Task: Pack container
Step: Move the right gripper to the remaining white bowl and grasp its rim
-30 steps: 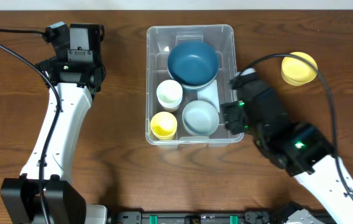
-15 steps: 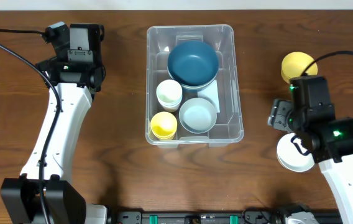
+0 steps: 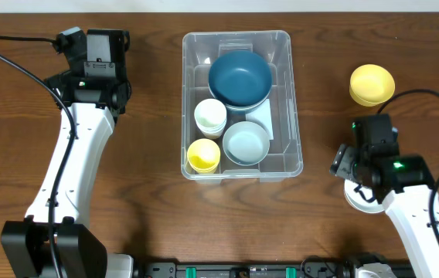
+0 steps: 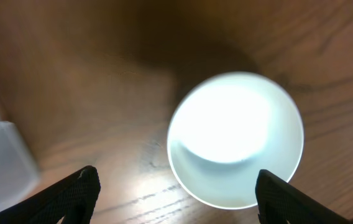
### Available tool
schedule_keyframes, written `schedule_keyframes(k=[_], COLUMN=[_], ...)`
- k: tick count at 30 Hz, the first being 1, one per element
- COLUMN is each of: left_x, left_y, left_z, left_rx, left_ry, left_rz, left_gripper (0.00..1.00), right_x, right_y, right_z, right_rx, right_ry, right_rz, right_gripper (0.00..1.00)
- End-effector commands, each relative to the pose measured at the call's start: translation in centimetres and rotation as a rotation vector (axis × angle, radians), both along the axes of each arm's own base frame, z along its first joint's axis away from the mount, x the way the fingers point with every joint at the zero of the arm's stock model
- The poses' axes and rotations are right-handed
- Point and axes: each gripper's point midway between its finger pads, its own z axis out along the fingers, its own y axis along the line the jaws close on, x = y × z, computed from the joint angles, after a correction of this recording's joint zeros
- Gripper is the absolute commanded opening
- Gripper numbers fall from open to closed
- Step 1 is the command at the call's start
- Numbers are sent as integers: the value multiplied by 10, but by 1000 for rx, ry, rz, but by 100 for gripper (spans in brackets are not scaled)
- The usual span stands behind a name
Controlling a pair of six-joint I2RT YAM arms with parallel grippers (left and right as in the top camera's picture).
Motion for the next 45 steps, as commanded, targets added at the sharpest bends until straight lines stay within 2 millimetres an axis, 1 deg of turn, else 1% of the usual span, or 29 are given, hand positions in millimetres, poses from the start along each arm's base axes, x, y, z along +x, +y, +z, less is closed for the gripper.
schedule_keyframes(k=[1,6,9,13,20,25,28,29,30,31,33,36,39,42,45], left_x=[-4,-4,-4,-4,-4,-4,-4,-4,-4,-4,-4,-4,-4,-4,-4], left_y=[4,4,4,4,4,4,4,4,5,4,4,4,4,4,4], left_z=[8,8,8,8,8,8,8,8,8,8,8,8,8,8,8], left_rx=[20,20,20,20,20,20,20,20,20,20,20,20,20,20,20], left_ry=[-12,-12,-12,-12,-12,-12,-12,-12,-12,-12,-12,-12,-12,-12,-12], left_rz=[15,15,15,15,15,15,15,15,15,15,15,15,15,15,15], left_gripper=[98,98,98,98,98,98,98,98,98,98,98,98,98,98,98], right_x=[-10,-22,-24,-26,-25,-29,-29,-28,-27,-27,-27,-28,-27,-24,-16], right_y=[-7,-13,-12,-12,-8,-8,-8,-8,-8,-8,-8,-6,-4,-4,-4], right_z=[-13,-29,-40,-56,-70,-83,-87,-88,-89,-90,-90,-91,-90,-86,-76], right_rx=[-14,-22,-10,-2,25,22,21,21,21,20,20,27,32,25,17], right_ry=[28,71,74,63,48,64,72,73,73,75,79,85,88,87,72], right_rz=[-50,-71,-75,-86,-79,-79,-79,-79,-78,-75,-75,-71,-45,-19,0], right_gripper=[82,84,86,85,82,82,81,77,70,56,38,22,1,1,1])
